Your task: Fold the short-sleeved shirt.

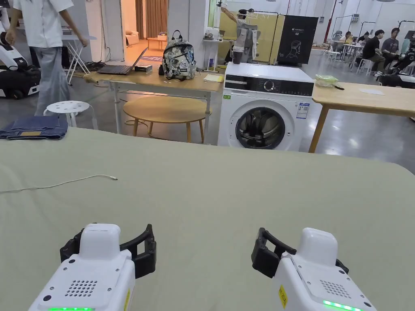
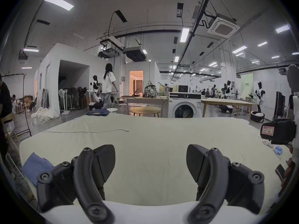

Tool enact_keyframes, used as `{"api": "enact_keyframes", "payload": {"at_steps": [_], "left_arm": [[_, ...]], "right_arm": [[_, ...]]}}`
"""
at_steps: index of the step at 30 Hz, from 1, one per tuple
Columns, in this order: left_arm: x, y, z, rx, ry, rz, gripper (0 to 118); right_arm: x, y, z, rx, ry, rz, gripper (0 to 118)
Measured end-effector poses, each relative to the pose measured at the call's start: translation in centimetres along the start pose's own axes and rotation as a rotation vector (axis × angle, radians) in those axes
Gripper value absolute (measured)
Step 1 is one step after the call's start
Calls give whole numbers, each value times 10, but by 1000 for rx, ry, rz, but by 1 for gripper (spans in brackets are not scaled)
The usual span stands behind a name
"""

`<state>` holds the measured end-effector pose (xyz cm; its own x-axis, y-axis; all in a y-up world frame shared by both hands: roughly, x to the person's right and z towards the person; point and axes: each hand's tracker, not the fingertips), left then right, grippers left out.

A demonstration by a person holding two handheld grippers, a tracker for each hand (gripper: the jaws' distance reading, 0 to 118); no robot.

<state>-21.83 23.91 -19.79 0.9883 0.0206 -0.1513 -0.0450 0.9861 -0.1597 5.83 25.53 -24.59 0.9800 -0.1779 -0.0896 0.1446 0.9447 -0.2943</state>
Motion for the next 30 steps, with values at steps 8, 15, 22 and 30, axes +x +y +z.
{"api": "enact_keyframes", "payload": {"at_steps": [8, 15, 22, 30], "left_arm": [[0, 0, 0, -5, -23, 28, 92], [2, -1, -3, -37, -25, 25, 92], [2, -2, -2, -44, -41, 28, 92], [3, -3, -3, -46, -45, 19, 92]], "right_arm": [[1, 6, -7, -95, 17, 10, 95], [-1, 8, -8, -101, -15, 26, 95], [-2, 2, -4, -60, -49, 60, 95], [2, 4, -10, -85, -75, 63, 95]]}}
